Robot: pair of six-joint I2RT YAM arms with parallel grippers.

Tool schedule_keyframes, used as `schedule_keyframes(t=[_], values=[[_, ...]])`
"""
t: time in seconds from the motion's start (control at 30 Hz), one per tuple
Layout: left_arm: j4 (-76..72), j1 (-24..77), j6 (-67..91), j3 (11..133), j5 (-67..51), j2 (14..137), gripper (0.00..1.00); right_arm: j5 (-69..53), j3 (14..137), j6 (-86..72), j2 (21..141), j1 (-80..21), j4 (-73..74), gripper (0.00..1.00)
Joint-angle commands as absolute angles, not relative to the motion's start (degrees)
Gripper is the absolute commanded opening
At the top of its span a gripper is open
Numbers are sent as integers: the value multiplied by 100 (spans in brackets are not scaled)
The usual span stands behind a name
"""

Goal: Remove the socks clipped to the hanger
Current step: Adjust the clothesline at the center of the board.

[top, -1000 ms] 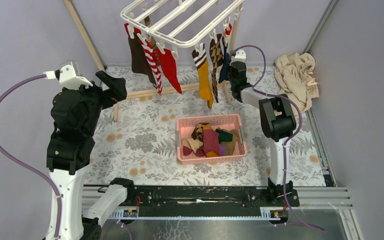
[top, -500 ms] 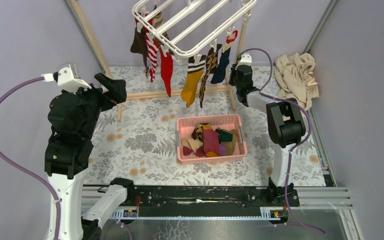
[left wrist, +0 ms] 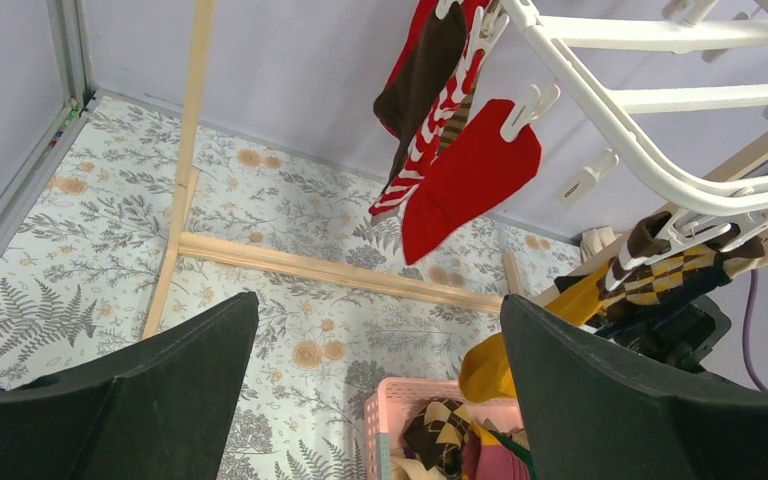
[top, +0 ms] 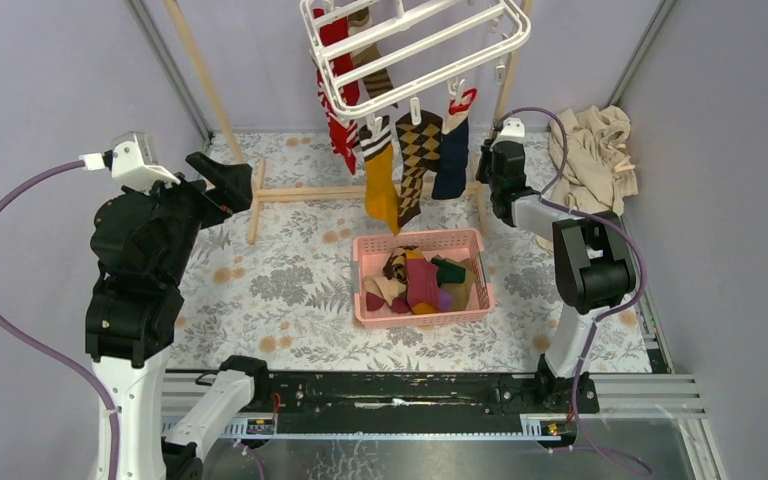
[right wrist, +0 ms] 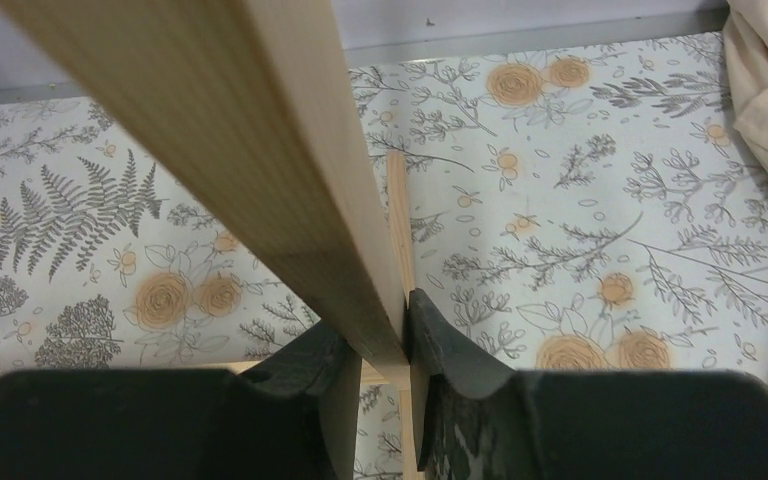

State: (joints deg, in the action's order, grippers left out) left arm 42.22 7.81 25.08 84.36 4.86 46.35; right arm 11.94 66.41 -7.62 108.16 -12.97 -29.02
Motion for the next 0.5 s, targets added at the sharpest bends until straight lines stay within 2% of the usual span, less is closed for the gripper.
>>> schedule_keyframes(t=[0.0, 0.23, 0.27, 0.4, 0.47], values=[[4219, 773, 2564, 8365, 318, 4573, 99, 1277, 6441, -843, 10166, -1166, -3274, 16], [4219, 773, 2593, 8359, 221, 4541, 99, 1267, 6026, -1019, 9732, -1117, -3189, 19], [4219, 773, 2588, 8362, 220, 4534, 99, 1222, 6030, -1037, 9698, -1116, -3129, 21], [4214, 773, 2584, 8262, 195, 4522, 99, 949, 6204, -1220, 9597, -1116, -2641, 46], [4199, 773, 2584, 8160, 170, 4526, 99, 870, 6177, -1338, 9426, -1115, -2466, 52]])
